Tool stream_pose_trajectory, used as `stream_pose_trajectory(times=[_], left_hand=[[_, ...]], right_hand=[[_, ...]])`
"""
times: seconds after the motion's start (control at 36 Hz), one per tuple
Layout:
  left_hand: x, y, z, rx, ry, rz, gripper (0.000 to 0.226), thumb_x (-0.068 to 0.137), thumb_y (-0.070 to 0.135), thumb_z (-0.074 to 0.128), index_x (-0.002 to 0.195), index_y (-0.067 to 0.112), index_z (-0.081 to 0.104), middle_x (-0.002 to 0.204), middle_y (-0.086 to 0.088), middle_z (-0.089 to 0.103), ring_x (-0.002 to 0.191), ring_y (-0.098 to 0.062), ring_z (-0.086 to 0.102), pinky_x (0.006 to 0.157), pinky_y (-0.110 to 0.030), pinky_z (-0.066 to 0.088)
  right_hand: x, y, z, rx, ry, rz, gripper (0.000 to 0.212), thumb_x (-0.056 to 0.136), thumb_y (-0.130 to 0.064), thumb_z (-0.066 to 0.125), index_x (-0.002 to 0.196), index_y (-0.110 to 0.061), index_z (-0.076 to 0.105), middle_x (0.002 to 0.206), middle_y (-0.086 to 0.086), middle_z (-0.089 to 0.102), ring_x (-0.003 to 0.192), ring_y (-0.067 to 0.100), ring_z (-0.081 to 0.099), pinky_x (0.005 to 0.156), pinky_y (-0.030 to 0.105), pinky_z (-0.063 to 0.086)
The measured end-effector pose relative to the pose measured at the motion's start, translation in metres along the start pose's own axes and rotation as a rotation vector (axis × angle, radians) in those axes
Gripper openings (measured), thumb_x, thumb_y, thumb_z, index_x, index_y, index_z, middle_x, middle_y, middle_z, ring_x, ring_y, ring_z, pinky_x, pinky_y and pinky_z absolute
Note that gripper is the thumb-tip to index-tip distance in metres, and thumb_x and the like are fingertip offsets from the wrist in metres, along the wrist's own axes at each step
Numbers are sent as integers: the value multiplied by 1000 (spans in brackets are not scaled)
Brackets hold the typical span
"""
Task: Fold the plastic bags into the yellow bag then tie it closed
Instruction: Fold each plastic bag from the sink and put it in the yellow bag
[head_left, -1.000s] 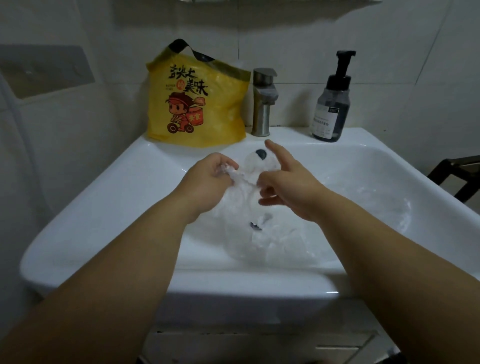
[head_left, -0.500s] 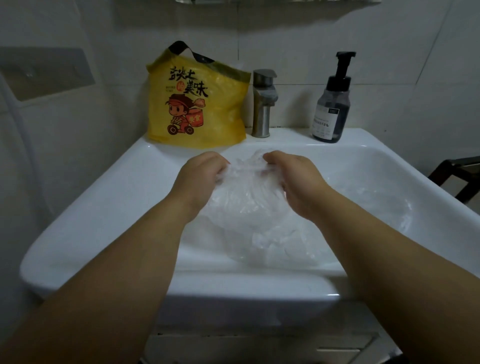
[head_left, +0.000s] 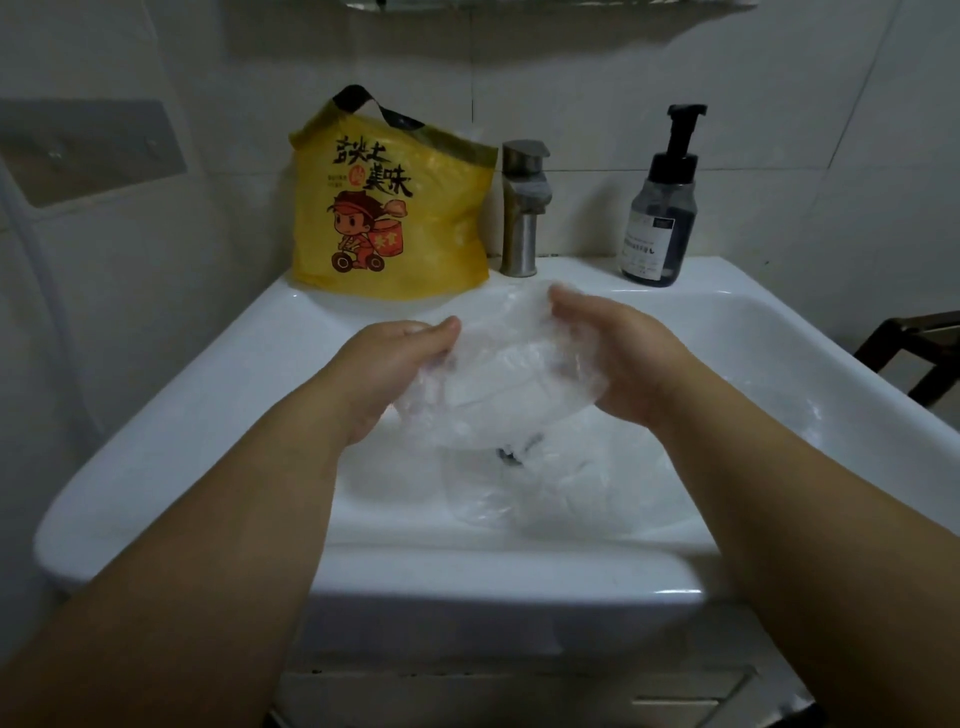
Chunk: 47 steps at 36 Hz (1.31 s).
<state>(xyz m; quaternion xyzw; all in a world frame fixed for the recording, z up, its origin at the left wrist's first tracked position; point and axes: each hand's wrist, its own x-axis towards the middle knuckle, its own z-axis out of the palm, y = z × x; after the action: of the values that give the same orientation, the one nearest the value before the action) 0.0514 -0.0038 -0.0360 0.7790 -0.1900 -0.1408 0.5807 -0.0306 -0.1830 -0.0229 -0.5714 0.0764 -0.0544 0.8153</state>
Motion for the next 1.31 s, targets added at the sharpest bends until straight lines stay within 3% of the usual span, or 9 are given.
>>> stream_pose_trajectory(times=[0.14, 0.25, 0.33, 0.5, 0.75, 0.92, 1.0, 1.08, 1.31], left_hand=[[0, -11, 6, 380, -156, 17, 21, 89, 37, 67, 98, 18, 72, 95, 0, 68, 89, -15, 60, 81, -27, 49], [-2, 0, 11, 147, -95, 58, 65, 78, 29, 75, 138, 21, 51, 133, 8, 54, 126, -11, 49, 105, -34, 40], [-2, 5, 15, -91, -205, -17, 59, 72, 43, 60, 125, 17, 61, 119, 0, 68, 115, -18, 61, 106, -45, 41], [-3, -2, 28, 63, -276, 2, 33, 96, 43, 55, 116, 19, 67, 119, -7, 68, 116, -26, 61, 106, -48, 42], [1, -3, 24, -95, -190, 57, 22, 95, 27, 60, 108, 12, 70, 96, -5, 74, 83, -18, 70, 68, -28, 55], [5, 0, 13, -276, 147, 197, 23, 98, 31, 54, 76, 23, 54, 47, 22, 56, 47, 6, 53, 41, -9, 38], [8, -1, 16, -322, 163, 174, 13, 97, 32, 57, 88, 24, 62, 76, 15, 71, 74, -6, 69, 64, -24, 56], [9, 1, 14, -428, 159, 135, 11, 96, 33, 58, 100, 25, 64, 102, 2, 72, 96, -18, 70, 82, -36, 57], [6, 11, 3, -670, 176, 57, 22, 94, 39, 58, 86, 18, 57, 47, 10, 62, 39, -4, 57, 34, -10, 36]], right_hand=[[-1, 0, 3, 27, 63, -50, 30, 98, -33, 49, 94, -7, 64, 82, 9, 69, 73, 20, 67, 70, 31, 56], [-1, 7, 8, -211, 150, -119, 24, 96, -33, 55, 89, -10, 60, 80, 8, 61, 71, 20, 59, 65, 28, 52], [-2, 7, 12, -243, 139, -130, 28, 94, -33, 56, 95, -5, 60, 77, 11, 58, 64, 23, 56, 56, 24, 51], [-3, 5, 13, -243, 73, -73, 35, 92, -44, 55, 82, -11, 62, 79, 13, 64, 76, 32, 58, 72, 32, 52], [2, 5, 10, -77, 134, -75, 40, 91, -43, 58, 112, -9, 61, 93, 12, 74, 89, 28, 72, 79, 38, 58], [8, 13, 3, -24, -47, 195, 103, 62, -68, 64, 147, -24, 26, 139, 19, 47, 126, 40, 48, 101, 53, 43], [11, 24, 15, -145, -67, 160, 53, 82, -45, 66, 116, -5, 58, 98, 8, 69, 89, 24, 66, 84, 38, 54], [17, 21, 19, 110, 55, 9, 21, 99, -22, 49, 81, -11, 53, 51, -5, 54, 44, 9, 50, 55, 24, 47], [15, 5, 2, 459, 140, -17, 30, 99, -31, 46, 76, -12, 52, 80, 6, 58, 80, 23, 56, 88, 35, 49]])
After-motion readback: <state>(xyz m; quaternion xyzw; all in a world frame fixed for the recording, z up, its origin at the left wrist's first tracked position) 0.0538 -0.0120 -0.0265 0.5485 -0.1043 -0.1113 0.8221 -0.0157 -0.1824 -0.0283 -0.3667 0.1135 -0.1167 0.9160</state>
